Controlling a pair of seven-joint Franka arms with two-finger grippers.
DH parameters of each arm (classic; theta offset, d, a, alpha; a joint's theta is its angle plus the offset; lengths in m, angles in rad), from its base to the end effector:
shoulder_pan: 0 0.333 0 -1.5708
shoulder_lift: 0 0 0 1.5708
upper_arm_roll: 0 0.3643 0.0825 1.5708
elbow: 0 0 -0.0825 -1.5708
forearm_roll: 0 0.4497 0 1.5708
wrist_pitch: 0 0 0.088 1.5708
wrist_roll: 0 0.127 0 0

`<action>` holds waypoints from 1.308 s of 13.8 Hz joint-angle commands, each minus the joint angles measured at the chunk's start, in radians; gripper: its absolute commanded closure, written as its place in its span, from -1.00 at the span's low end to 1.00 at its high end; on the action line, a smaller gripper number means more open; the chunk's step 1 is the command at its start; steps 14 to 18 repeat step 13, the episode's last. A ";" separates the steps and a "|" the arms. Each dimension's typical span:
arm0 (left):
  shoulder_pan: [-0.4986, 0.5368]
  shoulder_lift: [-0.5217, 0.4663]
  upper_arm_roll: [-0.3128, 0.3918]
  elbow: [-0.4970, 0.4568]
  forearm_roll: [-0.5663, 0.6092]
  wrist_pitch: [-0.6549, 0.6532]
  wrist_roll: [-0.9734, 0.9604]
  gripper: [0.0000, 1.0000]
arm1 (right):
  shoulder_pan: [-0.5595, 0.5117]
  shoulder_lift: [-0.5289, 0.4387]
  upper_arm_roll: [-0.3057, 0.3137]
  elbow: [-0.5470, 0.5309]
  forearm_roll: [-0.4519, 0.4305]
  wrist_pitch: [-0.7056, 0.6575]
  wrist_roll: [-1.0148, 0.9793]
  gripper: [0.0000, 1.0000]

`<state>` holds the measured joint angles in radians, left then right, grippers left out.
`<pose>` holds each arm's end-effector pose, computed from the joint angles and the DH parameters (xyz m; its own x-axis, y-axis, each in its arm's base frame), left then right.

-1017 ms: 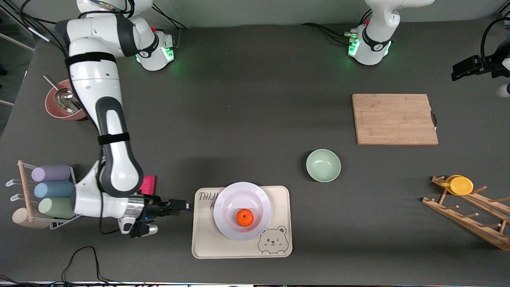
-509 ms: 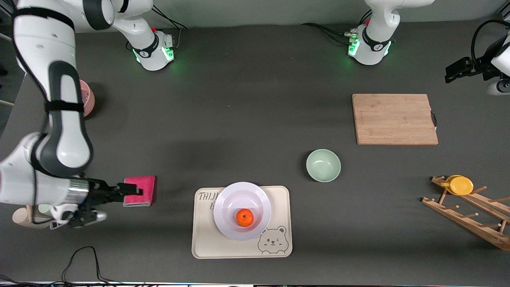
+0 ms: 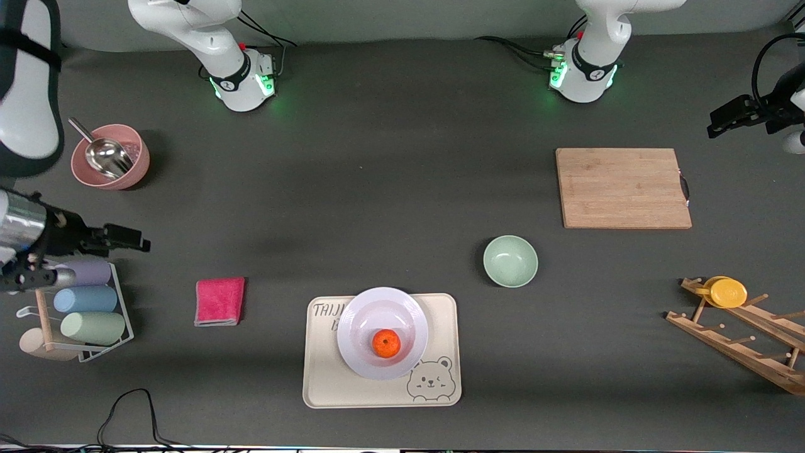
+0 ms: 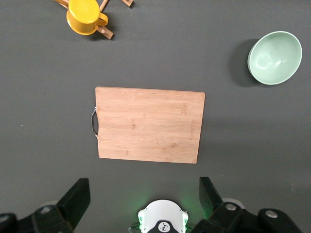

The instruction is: Place orange and plate with both arms

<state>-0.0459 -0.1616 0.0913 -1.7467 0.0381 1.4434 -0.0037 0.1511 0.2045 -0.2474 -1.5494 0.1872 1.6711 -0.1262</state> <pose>0.5421 0.0338 0.6434 0.9886 0.0502 -0.1418 0.0473 -0.9986 -0.0240 0.6883 -0.0305 0.5432 0.9981 0.0113 -0.0599 0.0027 -0.9897 -0.1428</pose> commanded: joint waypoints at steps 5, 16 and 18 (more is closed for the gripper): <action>0.001 -0.015 0.002 -0.017 -0.003 0.020 0.002 -1.00 | -0.104 -0.157 0.161 -0.115 -0.129 0.010 0.111 -1.00; 0.024 0.001 0.001 0.010 0.002 0.049 0.014 -1.00 | -0.099 -0.155 0.154 -0.063 -0.158 -0.076 0.112 -1.00; 0.024 0.001 0.001 0.010 0.002 0.049 0.014 -1.00 | -0.099 -0.155 0.154 -0.063 -0.158 -0.076 0.112 -1.00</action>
